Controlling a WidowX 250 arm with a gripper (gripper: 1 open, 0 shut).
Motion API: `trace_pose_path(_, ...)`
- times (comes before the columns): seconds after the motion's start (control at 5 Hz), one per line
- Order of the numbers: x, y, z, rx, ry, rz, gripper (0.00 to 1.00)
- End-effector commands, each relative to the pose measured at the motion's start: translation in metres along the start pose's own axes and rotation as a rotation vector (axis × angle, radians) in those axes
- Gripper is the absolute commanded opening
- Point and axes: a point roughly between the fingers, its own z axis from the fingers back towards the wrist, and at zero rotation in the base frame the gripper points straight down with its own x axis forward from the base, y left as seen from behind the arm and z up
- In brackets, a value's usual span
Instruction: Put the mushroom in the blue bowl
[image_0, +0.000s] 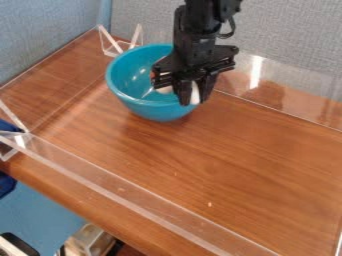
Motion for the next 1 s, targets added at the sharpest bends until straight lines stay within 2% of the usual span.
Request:
trace_pose_path(0.0, 0.019, -0.007, 0.004, -0.031, -0.036, 0.032, 0.0)
trace_pose_path(0.4, 0.034, -0.011, -0.015, -0.005, -0.039, 0.054, 0.0)
trace_pose_path(0.8, 0.037, -0.017, -0.029, 0.015, -0.04, 0.054, 0.0)
